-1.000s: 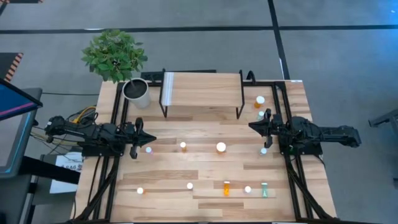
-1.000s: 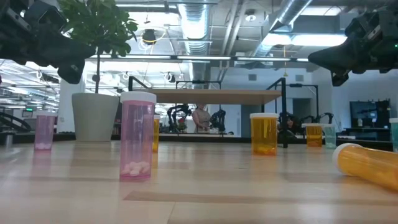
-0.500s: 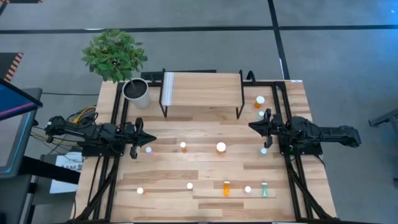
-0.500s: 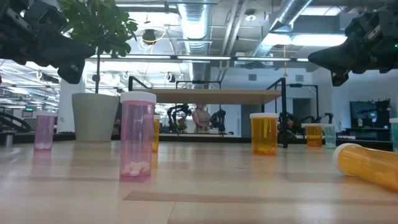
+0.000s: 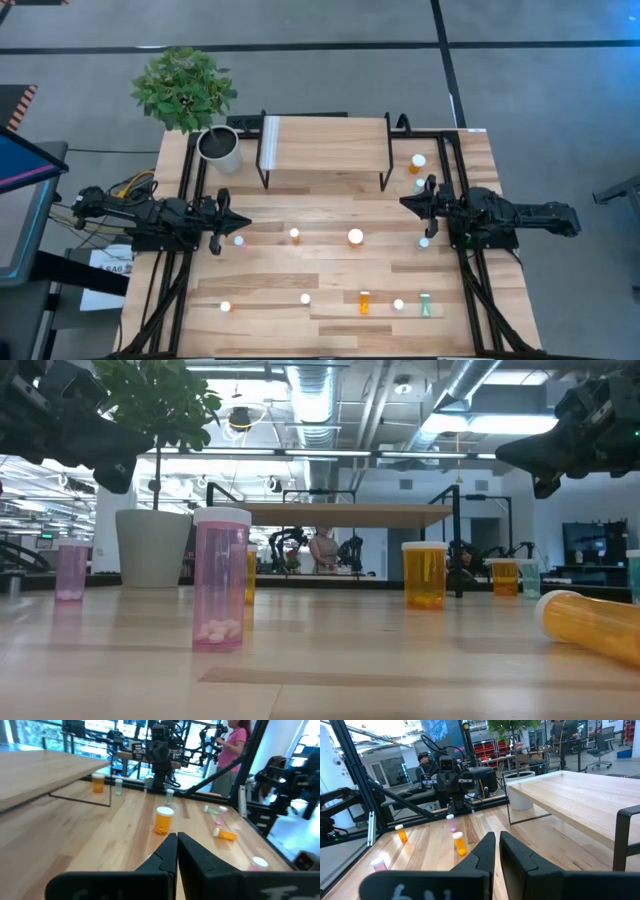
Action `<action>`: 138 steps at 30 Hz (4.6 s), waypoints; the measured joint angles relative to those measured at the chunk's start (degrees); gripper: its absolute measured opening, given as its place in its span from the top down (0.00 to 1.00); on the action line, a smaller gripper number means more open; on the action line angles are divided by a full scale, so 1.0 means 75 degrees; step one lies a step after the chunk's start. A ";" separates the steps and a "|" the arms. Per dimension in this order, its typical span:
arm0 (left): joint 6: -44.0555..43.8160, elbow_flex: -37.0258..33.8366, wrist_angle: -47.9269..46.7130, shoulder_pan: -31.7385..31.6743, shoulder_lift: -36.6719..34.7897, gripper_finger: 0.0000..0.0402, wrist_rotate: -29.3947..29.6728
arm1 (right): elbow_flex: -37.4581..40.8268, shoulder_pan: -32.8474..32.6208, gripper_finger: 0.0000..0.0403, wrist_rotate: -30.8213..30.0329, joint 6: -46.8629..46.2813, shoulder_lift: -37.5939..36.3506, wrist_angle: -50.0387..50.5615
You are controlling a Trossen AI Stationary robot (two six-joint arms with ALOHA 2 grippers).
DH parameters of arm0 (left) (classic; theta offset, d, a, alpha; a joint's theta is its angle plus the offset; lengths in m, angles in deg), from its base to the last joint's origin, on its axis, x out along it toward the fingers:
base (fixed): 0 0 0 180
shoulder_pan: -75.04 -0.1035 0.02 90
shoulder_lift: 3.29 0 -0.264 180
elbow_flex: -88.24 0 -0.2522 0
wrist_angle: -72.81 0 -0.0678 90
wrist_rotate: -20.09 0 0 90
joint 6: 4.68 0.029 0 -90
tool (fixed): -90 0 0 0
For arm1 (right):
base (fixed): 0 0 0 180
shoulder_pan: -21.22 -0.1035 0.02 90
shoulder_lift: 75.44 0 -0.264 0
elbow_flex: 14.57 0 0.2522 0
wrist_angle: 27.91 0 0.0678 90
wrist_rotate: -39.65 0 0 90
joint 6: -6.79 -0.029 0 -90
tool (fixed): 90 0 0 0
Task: Pick and place medicine bottles onto shelf by color
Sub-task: Put the top pink pill bottle on the shelf
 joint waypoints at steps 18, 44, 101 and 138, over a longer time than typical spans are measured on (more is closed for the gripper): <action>-0.0539 -0.0001 0.0015 -0.0001 0.0000 1.00 0.0207 | -0.0001 0.0001 0.87 0.0002 0.0000 -0.0002 0.0002; -0.1068 0.0000 0.0617 -0.0001 -0.0001 1.00 0.2105 | -0.0002 0.0001 0.87 0.0002 0.0000 -0.0002 0.0001; -0.0167 0.4153 -0.3539 -0.0003 0.4923 1.00 0.1819 | -0.0001 0.0000 0.87 0.0003 0.0000 -0.0001 0.0000; -0.3324 0.4147 -0.6263 0.1043 0.4937 0.45 0.0418 | 0.0000 0.0001 0.87 0.0001 0.0000 -0.0003 0.0001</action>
